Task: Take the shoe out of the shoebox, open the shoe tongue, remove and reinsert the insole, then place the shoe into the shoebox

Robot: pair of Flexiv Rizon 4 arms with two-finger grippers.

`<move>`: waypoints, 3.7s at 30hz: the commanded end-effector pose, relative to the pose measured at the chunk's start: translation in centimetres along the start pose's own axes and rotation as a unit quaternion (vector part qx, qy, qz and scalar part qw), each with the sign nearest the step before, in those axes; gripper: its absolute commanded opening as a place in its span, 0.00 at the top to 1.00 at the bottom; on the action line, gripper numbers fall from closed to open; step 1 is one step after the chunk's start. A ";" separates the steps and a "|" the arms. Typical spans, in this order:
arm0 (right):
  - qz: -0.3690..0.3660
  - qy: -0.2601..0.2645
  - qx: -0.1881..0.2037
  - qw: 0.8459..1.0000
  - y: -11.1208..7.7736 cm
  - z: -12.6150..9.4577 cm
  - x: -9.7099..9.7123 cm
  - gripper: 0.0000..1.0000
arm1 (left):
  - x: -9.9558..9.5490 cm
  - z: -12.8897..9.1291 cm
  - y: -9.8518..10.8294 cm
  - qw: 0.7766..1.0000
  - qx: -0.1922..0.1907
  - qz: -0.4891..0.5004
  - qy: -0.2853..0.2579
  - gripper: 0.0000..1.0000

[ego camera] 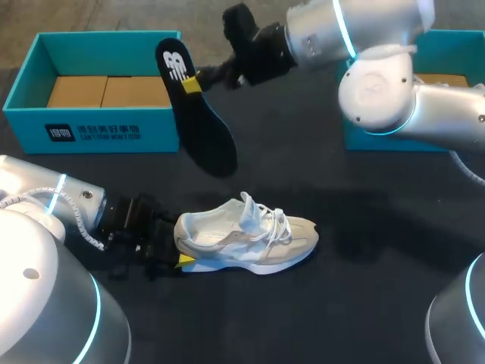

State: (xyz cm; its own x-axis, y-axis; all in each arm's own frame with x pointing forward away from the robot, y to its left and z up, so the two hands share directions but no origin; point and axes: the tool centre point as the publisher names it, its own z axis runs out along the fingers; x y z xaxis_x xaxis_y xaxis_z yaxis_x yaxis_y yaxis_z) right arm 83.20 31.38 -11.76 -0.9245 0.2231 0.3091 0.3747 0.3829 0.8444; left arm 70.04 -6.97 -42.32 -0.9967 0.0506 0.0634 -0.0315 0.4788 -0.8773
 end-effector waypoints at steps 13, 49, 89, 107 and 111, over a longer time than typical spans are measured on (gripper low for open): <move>0.081 0.033 -0.053 0.995 2.6 -6.5 3.8 1.00 | -0.1 0.3 0.2 1.000 -0.001 0.000 0.000 1.00; 0.128 -0.036 0.004 0.991 0.2 -18.0 10.3 1.00 | -0.1 0.3 0.2 1.000 -0.001 0.000 0.000 1.00; 0.201 -0.012 -0.045 0.978 -0.7 -23.8 11.4 1.00 | -0.1 0.3 0.2 1.000 -0.001 0.000 0.000 1.00; 0.230 -0.011 -0.071 0.971 -0.9 -26.0 15.9 1.00 | -0.1 0.3 0.2 1.000 -0.001 0.000 0.000 1.00; 0.234 -0.009 -0.075 0.969 -1.4 -25.7 16.7 1.00 | -0.1 0.3 0.2 1.000 -0.001 0.000 0.000 1.00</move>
State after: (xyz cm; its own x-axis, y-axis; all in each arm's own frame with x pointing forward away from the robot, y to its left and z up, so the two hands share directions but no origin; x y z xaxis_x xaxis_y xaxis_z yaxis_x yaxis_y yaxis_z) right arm 66.29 11.49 4.04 -0.6578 0.3549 0.6643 0.7374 0.1240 0.6639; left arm 70.06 -6.96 -42.35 -0.9967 0.0504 0.0634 -0.0316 0.4791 -0.8772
